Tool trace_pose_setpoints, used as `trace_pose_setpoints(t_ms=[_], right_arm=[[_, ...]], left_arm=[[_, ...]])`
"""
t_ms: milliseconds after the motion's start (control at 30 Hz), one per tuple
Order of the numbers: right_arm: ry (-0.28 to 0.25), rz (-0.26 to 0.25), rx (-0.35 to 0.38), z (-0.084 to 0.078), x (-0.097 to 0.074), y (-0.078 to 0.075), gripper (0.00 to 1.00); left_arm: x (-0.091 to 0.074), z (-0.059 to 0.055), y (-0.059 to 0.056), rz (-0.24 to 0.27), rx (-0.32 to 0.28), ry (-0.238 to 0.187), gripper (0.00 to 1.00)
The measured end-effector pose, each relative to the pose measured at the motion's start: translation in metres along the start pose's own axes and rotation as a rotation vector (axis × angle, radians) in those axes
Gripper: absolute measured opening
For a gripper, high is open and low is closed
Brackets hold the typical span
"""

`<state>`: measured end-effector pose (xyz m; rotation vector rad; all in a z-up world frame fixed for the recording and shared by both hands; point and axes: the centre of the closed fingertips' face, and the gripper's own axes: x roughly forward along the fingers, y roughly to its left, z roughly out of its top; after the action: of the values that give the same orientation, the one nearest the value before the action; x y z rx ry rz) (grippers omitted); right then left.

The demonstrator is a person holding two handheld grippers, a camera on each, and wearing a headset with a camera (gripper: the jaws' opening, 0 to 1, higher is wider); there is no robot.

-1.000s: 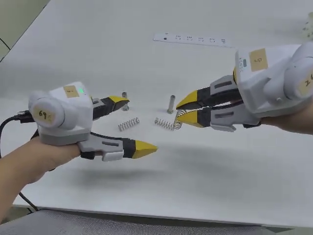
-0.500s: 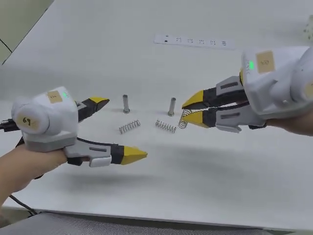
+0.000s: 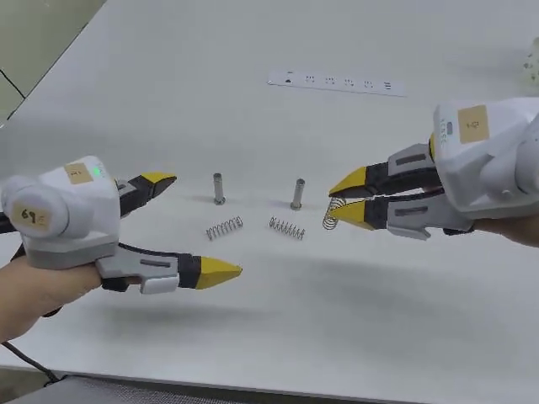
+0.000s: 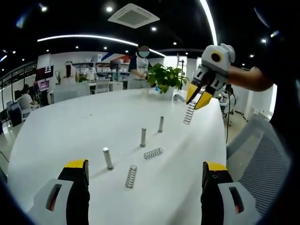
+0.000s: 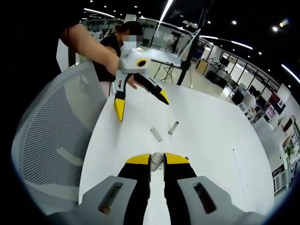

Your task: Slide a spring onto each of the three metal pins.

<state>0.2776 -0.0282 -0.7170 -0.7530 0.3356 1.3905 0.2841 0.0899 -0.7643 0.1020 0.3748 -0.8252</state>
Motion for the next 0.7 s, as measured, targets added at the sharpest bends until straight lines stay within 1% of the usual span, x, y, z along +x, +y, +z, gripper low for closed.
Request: trace_pose_setpoints(t_ms=[133,267,367,500,700], right_arm=[[0.004,-0.006,0.005,-0.003,-0.002,-0.001,0.07],[0.009,-0.016,0.011,-0.007,-0.004,-0.005,0.07],[0.022,-0.028,0.02,-0.014,-0.006,-0.011,0.07],[0.04,-0.058,0.044,-0.025,-0.01,-0.02,0.07],[0.054,-0.089,0.065,-0.034,-0.019,-0.03,0.07]], left_arm=[[-0.004,0.0,0.001,0.001,0.002,-0.002,0.98],[-0.007,-0.003,0.004,0.009,-0.004,0.002,0.98],[-0.01,-0.005,0.007,0.019,-0.01,0.002,0.98],[-0.012,-0.006,0.008,0.025,-0.014,0.005,0.98],[-0.014,-0.007,0.009,0.032,-0.017,0.004,0.98]])
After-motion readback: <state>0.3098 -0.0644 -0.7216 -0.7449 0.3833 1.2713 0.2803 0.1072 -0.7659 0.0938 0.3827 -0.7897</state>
